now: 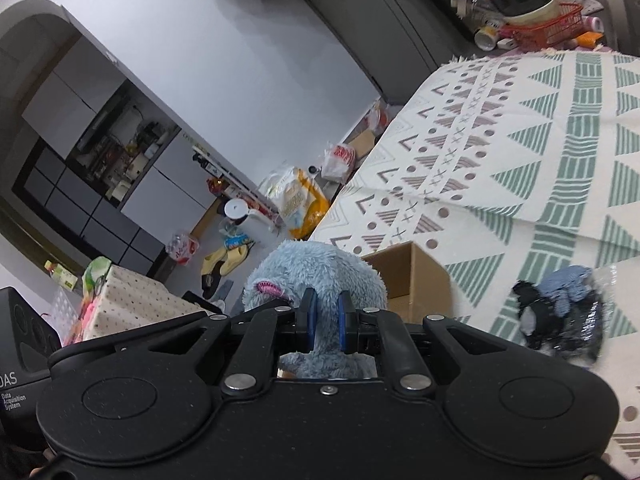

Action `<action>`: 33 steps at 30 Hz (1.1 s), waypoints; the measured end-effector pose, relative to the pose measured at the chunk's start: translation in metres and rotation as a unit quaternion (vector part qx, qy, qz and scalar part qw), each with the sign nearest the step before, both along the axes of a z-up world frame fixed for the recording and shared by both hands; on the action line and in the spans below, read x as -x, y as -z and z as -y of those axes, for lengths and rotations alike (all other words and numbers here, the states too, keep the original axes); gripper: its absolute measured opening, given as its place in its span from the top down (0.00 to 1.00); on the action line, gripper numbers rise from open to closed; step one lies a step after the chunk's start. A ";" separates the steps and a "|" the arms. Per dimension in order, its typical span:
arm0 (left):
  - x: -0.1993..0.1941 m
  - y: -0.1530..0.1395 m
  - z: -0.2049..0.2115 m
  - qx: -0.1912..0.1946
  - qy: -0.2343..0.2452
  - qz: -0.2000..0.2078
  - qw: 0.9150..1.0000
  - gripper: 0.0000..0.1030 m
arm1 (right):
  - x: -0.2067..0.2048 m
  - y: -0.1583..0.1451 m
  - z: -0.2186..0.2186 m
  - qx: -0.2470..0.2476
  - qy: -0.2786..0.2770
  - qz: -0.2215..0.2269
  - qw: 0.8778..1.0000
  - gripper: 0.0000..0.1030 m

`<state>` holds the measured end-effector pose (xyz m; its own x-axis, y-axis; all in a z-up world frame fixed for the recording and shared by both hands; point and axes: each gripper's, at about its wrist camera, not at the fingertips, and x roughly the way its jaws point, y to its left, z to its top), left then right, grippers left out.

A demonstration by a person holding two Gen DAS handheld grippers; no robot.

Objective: Organize soft objects
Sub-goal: 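Lift the grey plush mouse into the cardboard box and open both grippers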

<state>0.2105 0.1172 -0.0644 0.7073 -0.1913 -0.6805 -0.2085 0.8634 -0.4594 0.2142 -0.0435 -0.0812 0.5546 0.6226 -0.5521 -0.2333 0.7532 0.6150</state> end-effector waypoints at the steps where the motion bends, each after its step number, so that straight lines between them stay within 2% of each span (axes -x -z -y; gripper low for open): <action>1: 0.000 0.002 -0.005 0.001 -0.001 -0.002 1.000 0.87 | -0.001 0.001 -0.004 0.002 -0.001 -0.002 1.000 0.89; 8: -0.007 0.021 -0.031 -0.010 -0.007 -0.014 1.000 0.87 | -0.010 0.020 -0.035 0.014 -0.009 -0.022 1.000 0.89; 14: -0.017 0.049 -0.052 -0.016 -0.015 -0.044 0.999 0.88 | -0.015 0.045 -0.061 0.039 -0.029 -0.037 0.998 0.89; 21: -0.029 0.073 -0.059 -0.014 -0.017 -0.066 0.998 0.88 | -0.023 0.063 -0.068 0.054 -0.031 -0.049 0.997 0.89; 26: -0.036 0.080 -0.058 -0.024 -0.018 -0.076 0.997 0.88 | -0.027 0.071 -0.071 0.055 -0.029 -0.058 0.996 0.89; 29: -0.036 0.077 -0.055 -0.045 -0.018 -0.071 0.996 0.88 | -0.026 0.070 -0.072 0.051 -0.032 -0.054 0.997 0.89; 33: -0.039 0.079 -0.054 -0.052 -0.023 -0.076 0.996 0.88 | -0.028 0.074 -0.070 0.043 -0.034 -0.063 0.997 0.82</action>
<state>0.2490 0.1709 -0.1429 0.6017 -0.0845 -0.7942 -0.3082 0.8928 -0.3285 0.2422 0.0263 -0.1552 0.4358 0.6034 -0.6678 -0.2102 0.7897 0.5764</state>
